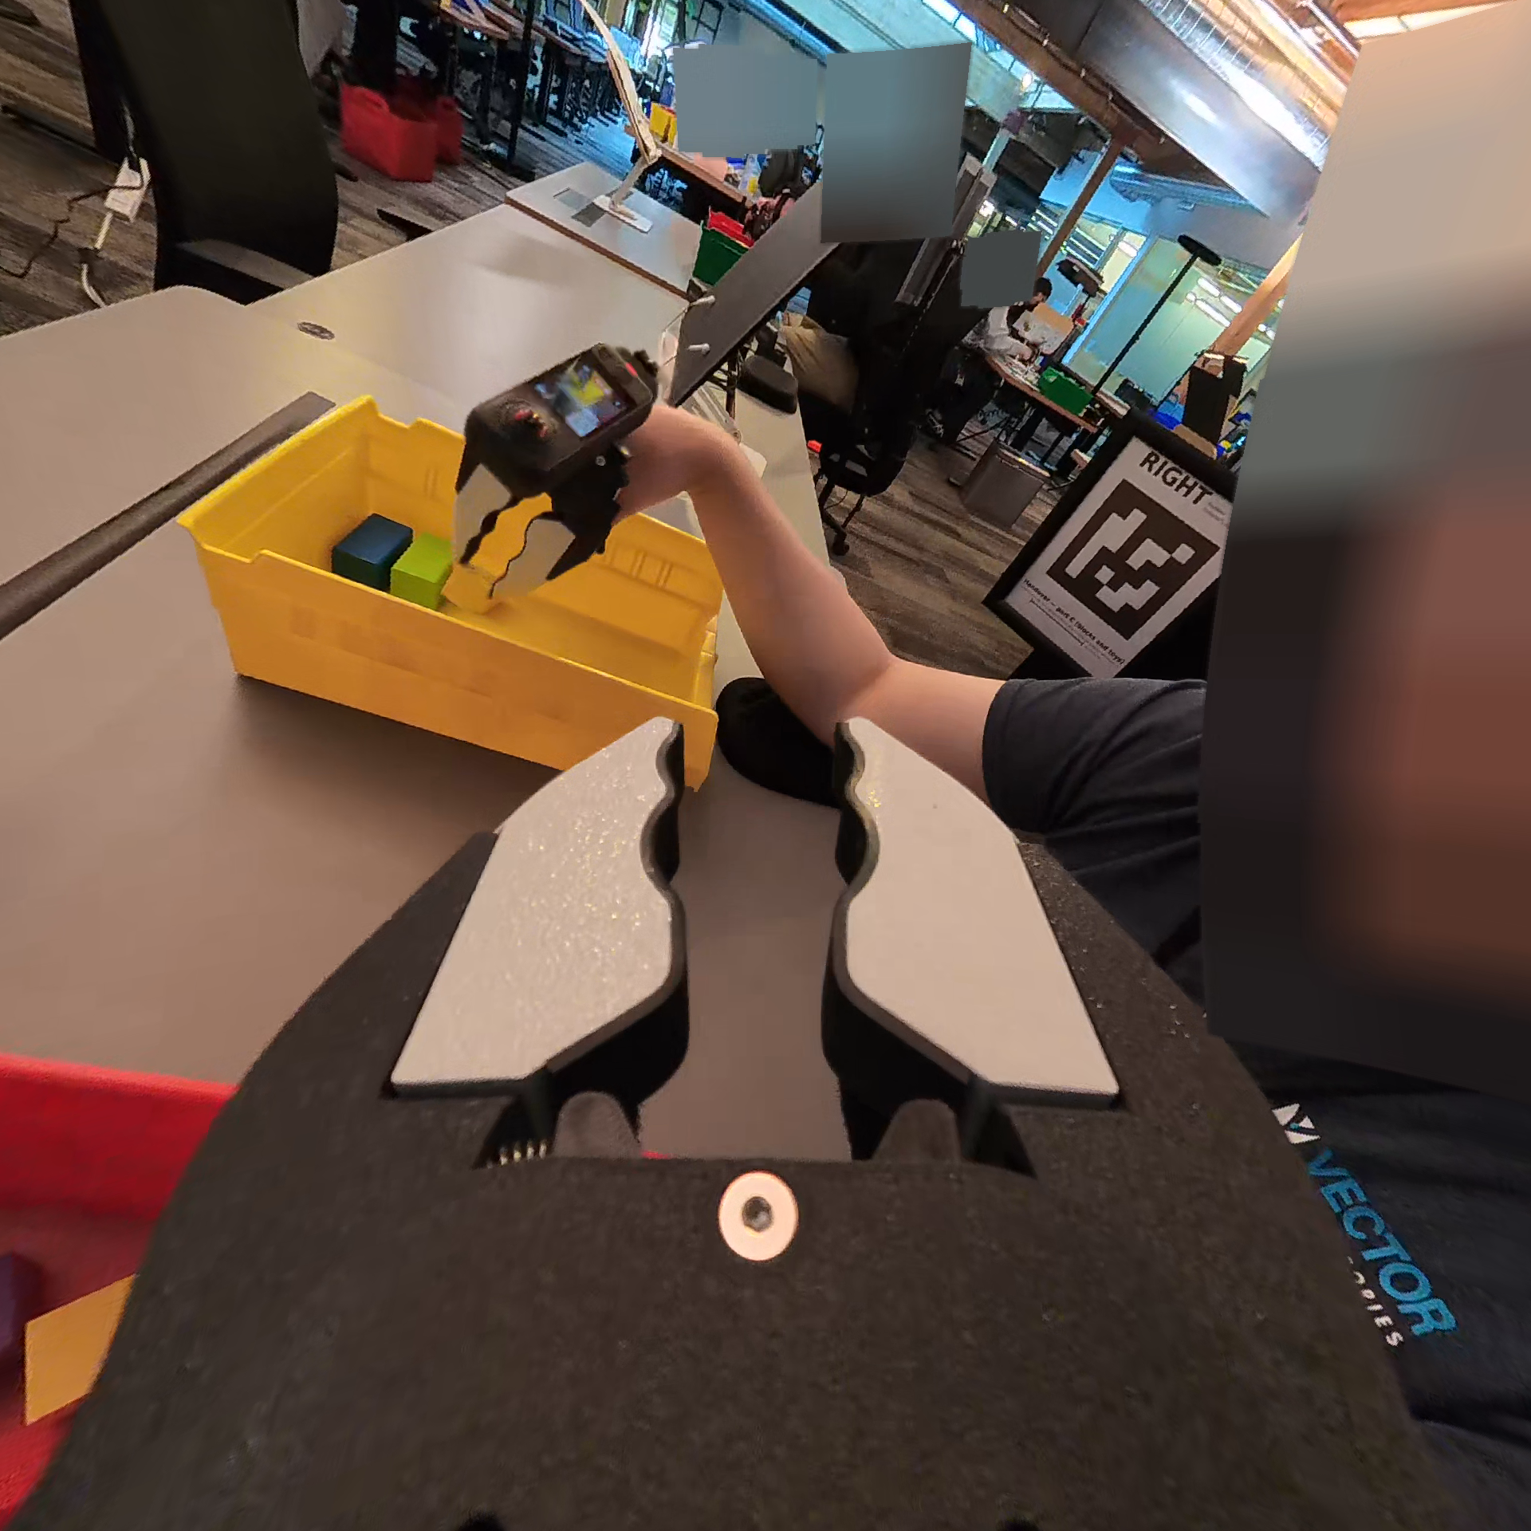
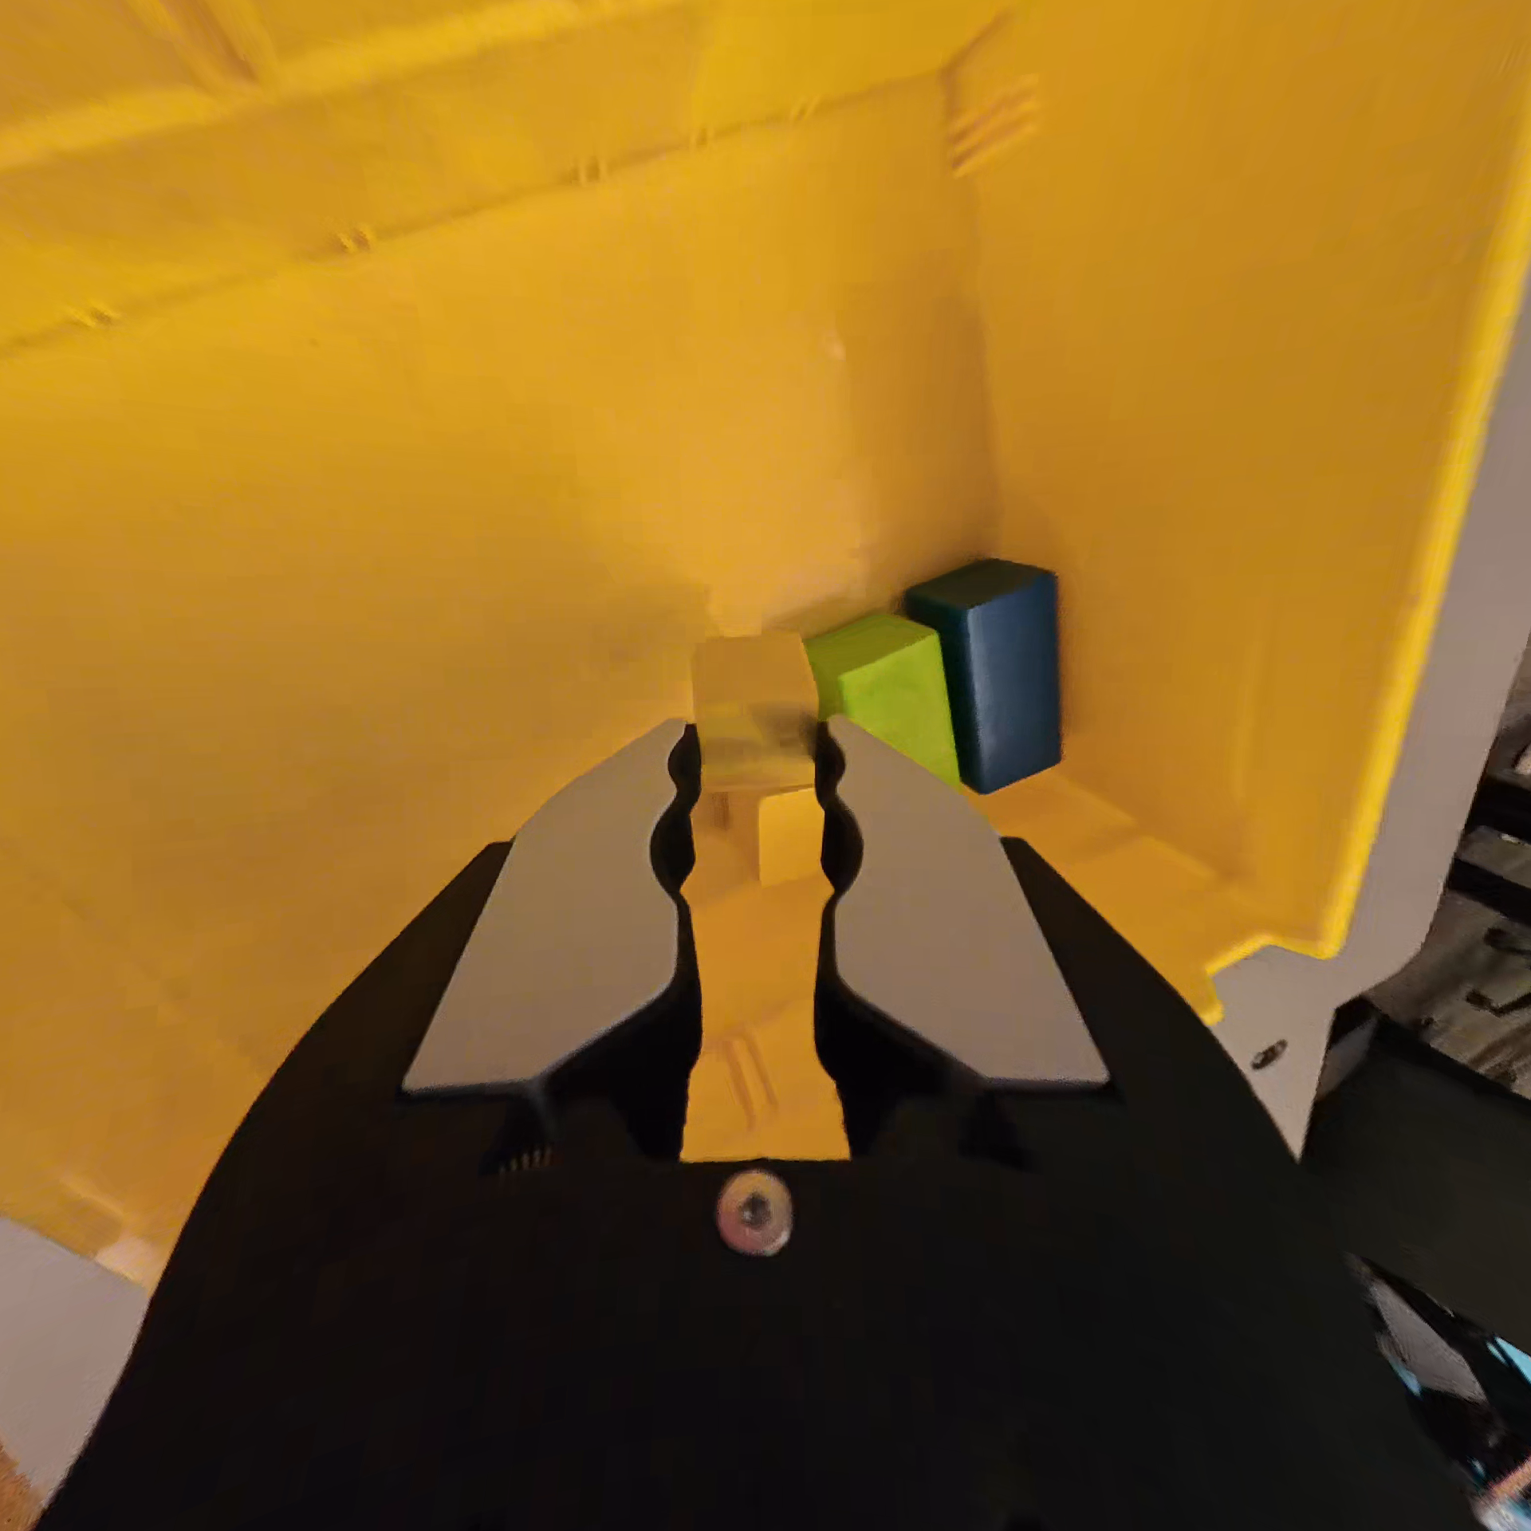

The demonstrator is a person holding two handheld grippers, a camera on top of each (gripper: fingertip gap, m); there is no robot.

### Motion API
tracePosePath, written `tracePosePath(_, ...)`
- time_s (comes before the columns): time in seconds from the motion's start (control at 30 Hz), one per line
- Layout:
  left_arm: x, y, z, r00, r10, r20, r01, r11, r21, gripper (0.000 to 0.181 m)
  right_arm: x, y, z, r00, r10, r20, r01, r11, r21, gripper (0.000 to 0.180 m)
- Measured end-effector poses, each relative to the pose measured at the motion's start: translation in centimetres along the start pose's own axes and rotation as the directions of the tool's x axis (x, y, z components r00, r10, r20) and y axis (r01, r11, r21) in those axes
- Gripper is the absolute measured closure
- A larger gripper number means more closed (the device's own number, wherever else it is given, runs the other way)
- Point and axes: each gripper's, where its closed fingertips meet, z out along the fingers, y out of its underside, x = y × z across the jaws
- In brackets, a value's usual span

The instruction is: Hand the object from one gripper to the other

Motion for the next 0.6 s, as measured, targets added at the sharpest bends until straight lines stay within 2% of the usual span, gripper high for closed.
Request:
tracePosePath(0.17, -0.2, 0.4, 0.2, 1.000, -0.006, 0.007, 0.007, 1.000, -0.023, 0.147, 0.1, 1.1, 1.6, 1.000, -0.014, 0.002, 0.014, 0.994, -0.112, 0.152)
tracePosePath(0.6, -0.3, 0.7, 0.1, 1.000, -0.010, 0.007, 0.010, 0.999, -0.041, 0.148, 0.2, 1.3, 2.6, 0.999, -0.033, 0.001, 0.033, 0.992, -0.121, 0.151)
